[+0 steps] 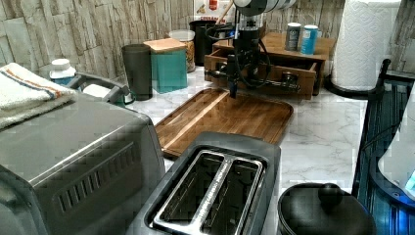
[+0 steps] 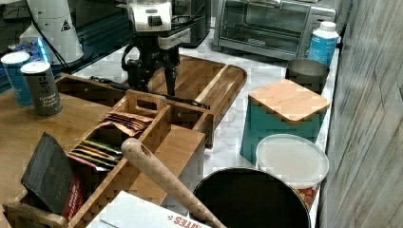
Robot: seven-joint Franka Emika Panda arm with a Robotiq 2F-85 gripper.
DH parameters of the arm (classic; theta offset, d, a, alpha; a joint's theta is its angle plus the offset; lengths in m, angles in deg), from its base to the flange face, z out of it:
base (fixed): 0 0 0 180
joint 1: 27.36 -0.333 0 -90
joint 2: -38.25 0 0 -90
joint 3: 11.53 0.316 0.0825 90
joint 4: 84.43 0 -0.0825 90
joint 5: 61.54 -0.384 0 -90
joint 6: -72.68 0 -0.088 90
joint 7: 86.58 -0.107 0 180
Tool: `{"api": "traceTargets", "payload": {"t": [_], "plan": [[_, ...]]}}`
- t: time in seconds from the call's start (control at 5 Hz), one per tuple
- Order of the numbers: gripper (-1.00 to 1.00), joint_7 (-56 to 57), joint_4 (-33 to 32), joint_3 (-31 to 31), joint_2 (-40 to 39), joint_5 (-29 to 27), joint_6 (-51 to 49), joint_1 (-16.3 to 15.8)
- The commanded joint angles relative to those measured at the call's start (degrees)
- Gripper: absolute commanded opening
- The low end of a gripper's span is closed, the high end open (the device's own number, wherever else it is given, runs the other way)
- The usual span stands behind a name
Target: Open the drawer.
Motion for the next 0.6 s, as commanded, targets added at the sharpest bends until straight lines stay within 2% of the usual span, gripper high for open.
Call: {"api": "traceTargets", "payload": {"t": [0.2, 0.4, 0.6], "plan": [[1.0, -8.1, -2.3, 11.4, 5.5, -3.3, -5.5, -13.6], [1.0, -12.9, -3.1, 11.2, 6.7, -1.8, -3.9, -17.0], [1.0, -14.0, -2.2, 11.1, 6.9, -2.3, -4.3, -18.6]]}}
